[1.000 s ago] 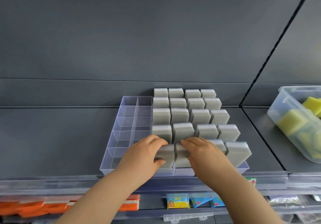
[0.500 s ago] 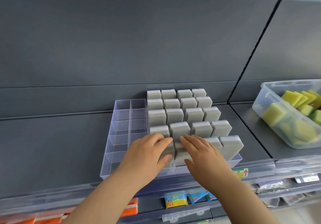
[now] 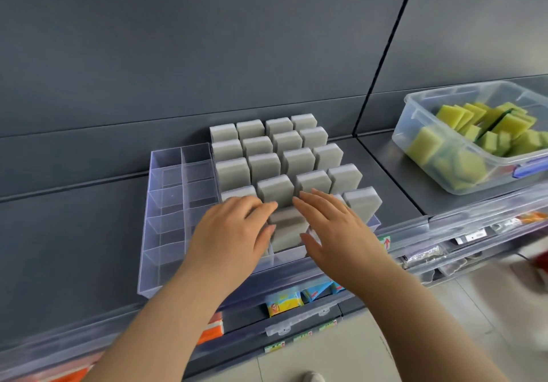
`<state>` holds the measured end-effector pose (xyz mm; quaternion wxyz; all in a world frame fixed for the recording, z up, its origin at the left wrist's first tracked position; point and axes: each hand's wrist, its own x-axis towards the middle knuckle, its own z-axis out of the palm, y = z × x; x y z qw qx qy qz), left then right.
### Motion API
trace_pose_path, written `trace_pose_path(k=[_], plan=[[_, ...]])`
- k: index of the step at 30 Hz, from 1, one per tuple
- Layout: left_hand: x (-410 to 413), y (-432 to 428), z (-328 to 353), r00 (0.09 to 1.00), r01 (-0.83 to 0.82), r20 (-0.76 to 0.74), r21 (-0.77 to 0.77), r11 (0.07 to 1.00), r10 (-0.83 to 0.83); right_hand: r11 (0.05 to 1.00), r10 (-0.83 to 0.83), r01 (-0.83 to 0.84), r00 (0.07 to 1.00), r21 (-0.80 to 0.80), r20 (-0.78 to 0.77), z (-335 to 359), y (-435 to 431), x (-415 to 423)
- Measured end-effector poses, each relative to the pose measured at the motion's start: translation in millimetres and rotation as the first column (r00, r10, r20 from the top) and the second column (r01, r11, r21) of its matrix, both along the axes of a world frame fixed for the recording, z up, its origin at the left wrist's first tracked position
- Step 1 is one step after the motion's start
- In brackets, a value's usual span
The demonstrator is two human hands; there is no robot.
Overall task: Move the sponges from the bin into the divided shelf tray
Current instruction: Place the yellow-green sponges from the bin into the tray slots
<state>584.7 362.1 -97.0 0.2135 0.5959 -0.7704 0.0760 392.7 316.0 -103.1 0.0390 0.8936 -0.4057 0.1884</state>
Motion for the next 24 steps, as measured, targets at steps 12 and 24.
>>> trace_pose_path(k=[12, 24], plan=[[-194, -26, 17, 0.999, 0.036, 0.037, -0.092, 0.995, -0.033, 0.975, -0.219, 0.210, 0.964, 0.078, 0.149, 12, 3, -222], [-401, -85, 3, 0.994, 0.094, 0.051, 0.091, 0.991, -0.099, 0.826, -0.496, 0.447, 0.866, 0.344, 0.064, 10, -27, -485]])
